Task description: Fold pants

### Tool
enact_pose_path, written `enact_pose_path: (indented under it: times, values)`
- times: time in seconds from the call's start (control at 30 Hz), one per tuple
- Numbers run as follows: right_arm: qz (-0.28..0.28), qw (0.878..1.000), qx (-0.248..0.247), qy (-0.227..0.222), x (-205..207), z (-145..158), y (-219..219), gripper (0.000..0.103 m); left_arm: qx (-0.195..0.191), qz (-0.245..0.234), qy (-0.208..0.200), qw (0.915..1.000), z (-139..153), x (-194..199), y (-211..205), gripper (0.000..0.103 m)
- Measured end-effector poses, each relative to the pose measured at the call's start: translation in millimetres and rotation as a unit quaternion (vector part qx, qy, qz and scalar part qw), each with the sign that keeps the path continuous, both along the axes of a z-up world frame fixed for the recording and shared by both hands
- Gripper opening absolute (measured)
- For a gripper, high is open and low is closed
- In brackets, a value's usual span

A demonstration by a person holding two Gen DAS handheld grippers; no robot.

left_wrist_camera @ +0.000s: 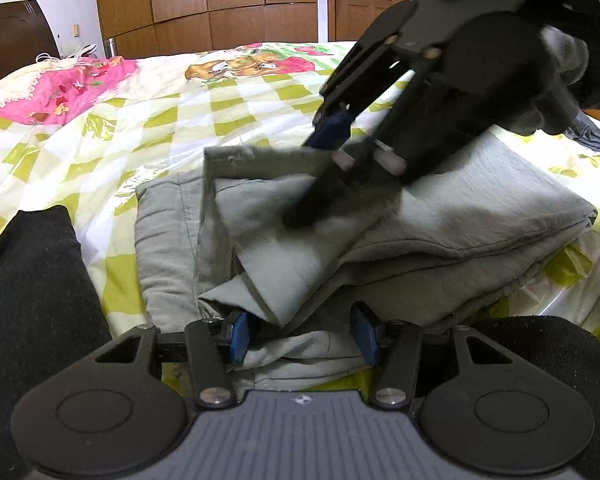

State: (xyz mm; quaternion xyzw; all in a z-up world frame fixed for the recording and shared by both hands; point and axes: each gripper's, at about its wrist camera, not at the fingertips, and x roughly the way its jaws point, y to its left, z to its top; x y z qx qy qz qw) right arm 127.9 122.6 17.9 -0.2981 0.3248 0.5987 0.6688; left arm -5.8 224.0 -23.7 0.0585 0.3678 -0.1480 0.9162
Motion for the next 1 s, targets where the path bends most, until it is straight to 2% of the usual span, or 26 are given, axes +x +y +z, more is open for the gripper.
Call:
enact_pose_path:
  times: [0.03,0.07,0.1,0.17,0.3,0.37,0.43,0.5,0.57,0.67,0.73,0.83,1.0]
  values:
    - [-0.013,1.000,0.000,-0.001,5.3,-1.2,0.5,0.032,0.000,0.000,0.000,1.0000,0.2,1.5,0.8,0.064]
    - [-0.023,1.000,-0.002,0.003,10.1,-1.4,1.9,0.010,0.000,0.000,0.000,1.0000,0.3,1.7,0.7,0.064]
    - [-0.044,0.999,-0.002,0.024,19.8,-1.4,3.0,0.003,0.001,-0.001,-0.001,1.0000,0.2,1.9,0.3,0.064]
    - [-0.081,0.995,0.013,0.057,35.3,2.3,3.3,0.003,0.005,-0.001,-0.004,1.0000,0.2,1.6,-1.1,0.065]
    - [-0.117,0.990,0.030,0.076,62.0,4.0,17.1,0.003,0.014,-0.004,-0.002,0.9999,1.1,4.7,-3.5,0.065]
    - [-0.128,0.990,0.016,0.061,67.8,-7.8,28.5,0.003,0.014,-0.003,0.006,0.9999,1.3,6.6,-2.7,0.065]
    - [-0.159,0.986,-0.006,0.058,76.7,-25.8,39.6,0.011,0.021,-0.005,0.008,0.9997,3.4,2.9,-5.7,0.065]
    - [-0.177,0.982,-0.001,0.060,81.4,-32.7,41.0,0.014,0.026,-0.009,0.012,0.9995,5.6,0.1,-7.8,0.065]
    - [-0.186,0.981,0.019,0.047,81.2,-27.1,36.9,0.018,0.025,-0.014,0.016,0.9995,10.8,-1.2,-7.8,0.065]
    - [-0.215,0.975,0.050,0.017,83.0,-7.6,27.0,0.019,0.034,-0.014,-0.006,0.9993,22.1,-2.4,-10.2,0.065]
    - [-0.219,0.973,0.070,0.010,80.7,8.4,15.1,0.021,0.033,-0.010,-0.021,0.9992,28.2,-0.6,-11.8,0.065]
    - [-0.207,0.974,0.089,0.032,65.4,21.8,-6.4,0.021,0.024,-0.010,-0.024,0.9994,28.8,4.7,-12.4,0.065]
    - [-0.189,0.980,0.053,0.030,46.0,6.9,-16.0,0.021,0.032,-0.019,-0.007,0.9993,16.5,11.0,-18.6,0.065]
